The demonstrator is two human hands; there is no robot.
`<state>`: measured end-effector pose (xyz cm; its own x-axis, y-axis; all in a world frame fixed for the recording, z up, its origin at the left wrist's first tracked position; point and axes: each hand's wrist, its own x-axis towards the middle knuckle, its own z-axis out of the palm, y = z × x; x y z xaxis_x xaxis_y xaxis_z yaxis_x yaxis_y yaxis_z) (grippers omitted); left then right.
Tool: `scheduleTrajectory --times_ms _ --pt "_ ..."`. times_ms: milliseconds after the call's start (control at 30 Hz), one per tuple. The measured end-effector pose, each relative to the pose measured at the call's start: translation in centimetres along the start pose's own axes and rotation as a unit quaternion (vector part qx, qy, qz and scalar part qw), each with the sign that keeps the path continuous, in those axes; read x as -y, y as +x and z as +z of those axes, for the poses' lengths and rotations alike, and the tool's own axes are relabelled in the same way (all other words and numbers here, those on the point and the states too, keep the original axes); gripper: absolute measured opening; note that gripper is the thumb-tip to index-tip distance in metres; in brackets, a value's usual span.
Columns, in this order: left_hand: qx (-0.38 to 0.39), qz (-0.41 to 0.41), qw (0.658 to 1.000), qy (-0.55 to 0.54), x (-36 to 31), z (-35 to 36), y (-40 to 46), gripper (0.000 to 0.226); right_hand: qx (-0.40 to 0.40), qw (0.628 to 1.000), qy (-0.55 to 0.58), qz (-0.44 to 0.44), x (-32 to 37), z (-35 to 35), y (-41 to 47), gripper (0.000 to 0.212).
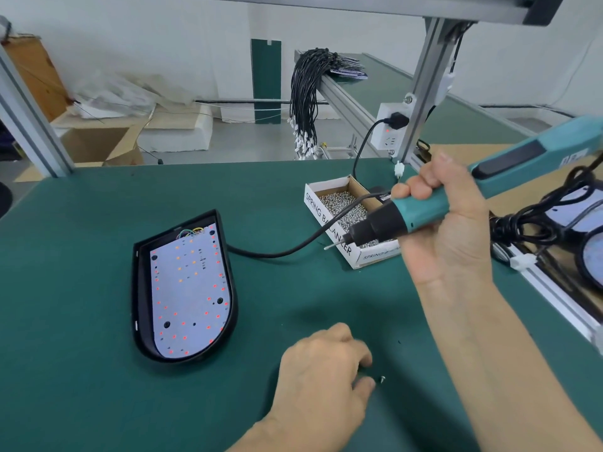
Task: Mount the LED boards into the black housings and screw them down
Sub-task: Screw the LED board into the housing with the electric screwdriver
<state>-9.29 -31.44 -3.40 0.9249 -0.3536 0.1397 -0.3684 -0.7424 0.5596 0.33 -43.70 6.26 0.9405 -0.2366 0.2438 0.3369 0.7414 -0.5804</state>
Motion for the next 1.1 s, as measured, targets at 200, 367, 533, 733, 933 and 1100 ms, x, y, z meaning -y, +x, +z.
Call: scheduleTrajectory --times_ms 200,367,533,733,933,1100 --pt "-0.003 0.038 0.997 0.072 -1.2 0.3 0.7 0.025 -0.009 1.000 0.010 0.007 -0.1 -0.1 0.0 0.024" --pt "0.050 0.076 0.984 0.153 -2.0 0.8 0.8 0.035 -0.021 1.000 -0.004 -0.004 0.2 -0.1 0.0 0.026" --pt "-0.028 -0.099 0.931 -0.350 0.8 -2.7 0.9 0.022 -0.022 1.000 0.010 -0.002 0.2 0.3 -0.2 0.027" --pt "-0.128 -0.171 0.758 -0.617 3.6 -8.0 0.3 0.017 0.008 0.998 0.047 0.036 -2.0 2.3 -1.3 0.025" --pt "-0.151 -0.199 0.679 -0.691 4.0 -10.2 -0.1 0.016 0.039 0.996 0.064 0.046 -3.4 4.5 -1.9 0.026" --pt "-0.173 -0.229 0.646 -0.707 4.9 -10.9 -0.1 0.013 0.050 0.995 0.069 0.054 -4.4 5.4 -2.2 0.024"
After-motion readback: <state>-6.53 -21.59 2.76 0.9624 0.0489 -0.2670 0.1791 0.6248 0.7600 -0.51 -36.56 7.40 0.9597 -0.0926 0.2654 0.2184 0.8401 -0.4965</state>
